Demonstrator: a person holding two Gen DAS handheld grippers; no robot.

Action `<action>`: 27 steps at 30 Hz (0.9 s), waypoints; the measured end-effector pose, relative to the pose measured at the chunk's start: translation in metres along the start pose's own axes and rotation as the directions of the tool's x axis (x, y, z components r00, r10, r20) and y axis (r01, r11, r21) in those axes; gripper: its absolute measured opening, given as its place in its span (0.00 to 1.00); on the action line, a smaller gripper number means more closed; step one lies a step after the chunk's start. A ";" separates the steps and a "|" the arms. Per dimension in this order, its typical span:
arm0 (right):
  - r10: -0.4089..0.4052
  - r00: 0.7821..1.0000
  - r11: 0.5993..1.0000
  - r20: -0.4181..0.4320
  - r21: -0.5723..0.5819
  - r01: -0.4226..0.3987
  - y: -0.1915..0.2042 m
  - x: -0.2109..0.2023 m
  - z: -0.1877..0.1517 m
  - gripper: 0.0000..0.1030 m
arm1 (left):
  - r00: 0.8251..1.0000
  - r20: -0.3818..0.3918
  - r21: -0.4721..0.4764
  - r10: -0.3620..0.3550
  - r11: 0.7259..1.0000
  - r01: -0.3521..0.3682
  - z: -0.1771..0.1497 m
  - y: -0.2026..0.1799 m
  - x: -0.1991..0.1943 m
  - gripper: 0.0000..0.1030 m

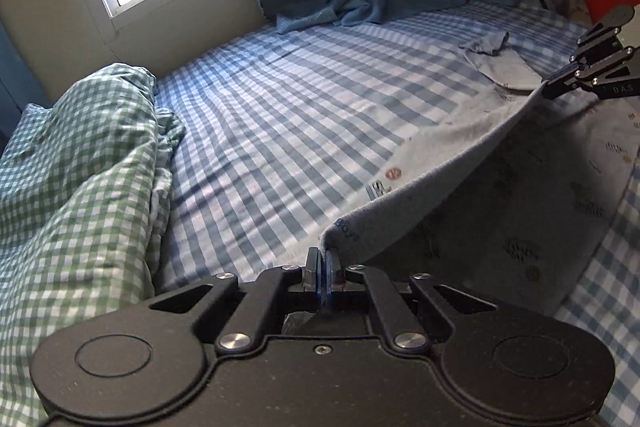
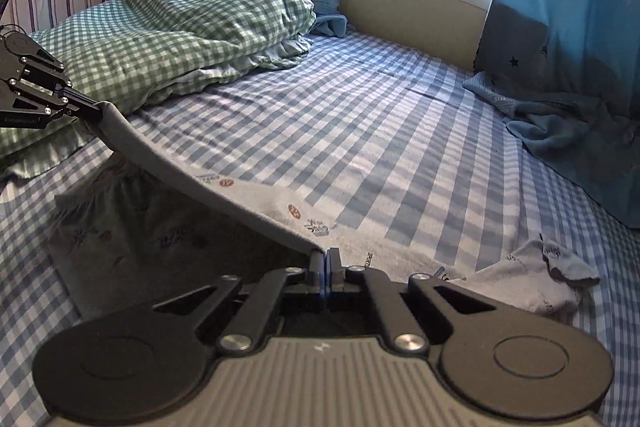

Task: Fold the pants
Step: 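Lift the waistband with both grippers and fold it over toward the leg cuffs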

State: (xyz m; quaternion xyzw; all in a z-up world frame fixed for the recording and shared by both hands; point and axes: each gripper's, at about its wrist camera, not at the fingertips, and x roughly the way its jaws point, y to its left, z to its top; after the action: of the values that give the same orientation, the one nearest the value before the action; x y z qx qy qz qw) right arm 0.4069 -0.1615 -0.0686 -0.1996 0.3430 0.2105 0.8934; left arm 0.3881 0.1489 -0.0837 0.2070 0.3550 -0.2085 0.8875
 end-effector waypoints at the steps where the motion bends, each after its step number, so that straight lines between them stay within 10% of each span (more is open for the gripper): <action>1: -0.006 1.000 1.000 -0.012 -0.005 0.006 0.007 -0.002 -0.008 0.00 | 1.000 -0.010 0.011 -0.005 1.000 0.005 -0.010 -0.007 0.000 0.01; 27: -0.022 0.991 0.998 -0.129 -0.068 0.014 0.082 -0.019 -0.083 0.00 | 0.992 -0.124 0.210 0.031 0.978 -0.004 -0.080 -0.059 0.002 0.01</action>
State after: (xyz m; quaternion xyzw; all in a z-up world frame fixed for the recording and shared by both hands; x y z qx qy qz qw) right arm 0.3078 -0.1401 -0.1295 -0.2457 0.3915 0.2002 0.8639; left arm 0.3153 0.1408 -0.1517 0.3150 0.3847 -0.2233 0.8384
